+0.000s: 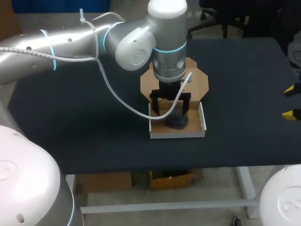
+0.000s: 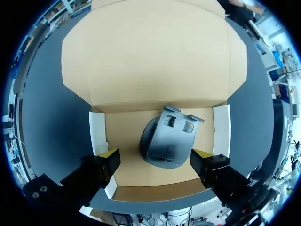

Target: Assemble the packaging by folding the flat box into shape, placing the metal phone stand inside, and closing the box properly

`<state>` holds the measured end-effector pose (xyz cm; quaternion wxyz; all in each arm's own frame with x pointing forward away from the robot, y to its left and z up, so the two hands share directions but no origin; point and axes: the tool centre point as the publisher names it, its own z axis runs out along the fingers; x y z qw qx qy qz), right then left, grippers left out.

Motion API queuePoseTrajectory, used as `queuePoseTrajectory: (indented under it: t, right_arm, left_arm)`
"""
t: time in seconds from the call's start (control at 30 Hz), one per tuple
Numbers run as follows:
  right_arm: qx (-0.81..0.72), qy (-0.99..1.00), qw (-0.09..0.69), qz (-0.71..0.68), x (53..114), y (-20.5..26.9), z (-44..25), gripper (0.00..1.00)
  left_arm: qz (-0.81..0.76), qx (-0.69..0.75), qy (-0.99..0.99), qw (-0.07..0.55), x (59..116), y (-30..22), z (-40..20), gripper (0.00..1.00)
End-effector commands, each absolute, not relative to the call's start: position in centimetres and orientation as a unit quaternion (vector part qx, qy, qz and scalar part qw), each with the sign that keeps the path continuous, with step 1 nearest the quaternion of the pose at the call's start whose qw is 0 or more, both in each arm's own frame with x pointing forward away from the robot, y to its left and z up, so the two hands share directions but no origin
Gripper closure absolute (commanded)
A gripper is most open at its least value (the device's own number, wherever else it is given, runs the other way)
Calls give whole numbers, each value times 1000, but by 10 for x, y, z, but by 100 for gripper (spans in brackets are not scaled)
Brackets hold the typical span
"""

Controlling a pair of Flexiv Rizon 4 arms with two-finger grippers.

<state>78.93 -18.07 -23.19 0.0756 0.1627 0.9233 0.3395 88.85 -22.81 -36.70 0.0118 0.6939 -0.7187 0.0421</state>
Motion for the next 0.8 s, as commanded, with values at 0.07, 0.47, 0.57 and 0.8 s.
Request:
queuePoseTrajectory:
  t: [0.07,0.47,0.57,0.8]
  right_arm:
    - [163,923,76,339,788,-181,-231,0]
    - [163,923,76,339,788,-181,-231,0]
    - [163,923,76,339,788,-181,-231,0]
    - [163,923,76,339,788,-181,-231,0]
  left_arm:
    - [48,688,-724,8,878,-226,-362,0]
    - [45,684,-728,4,876,-226,-362,0]
    - [45,684,-728,4,876,-226,-362,0]
    - [45,684,-728,4,876,-226,-362,0]
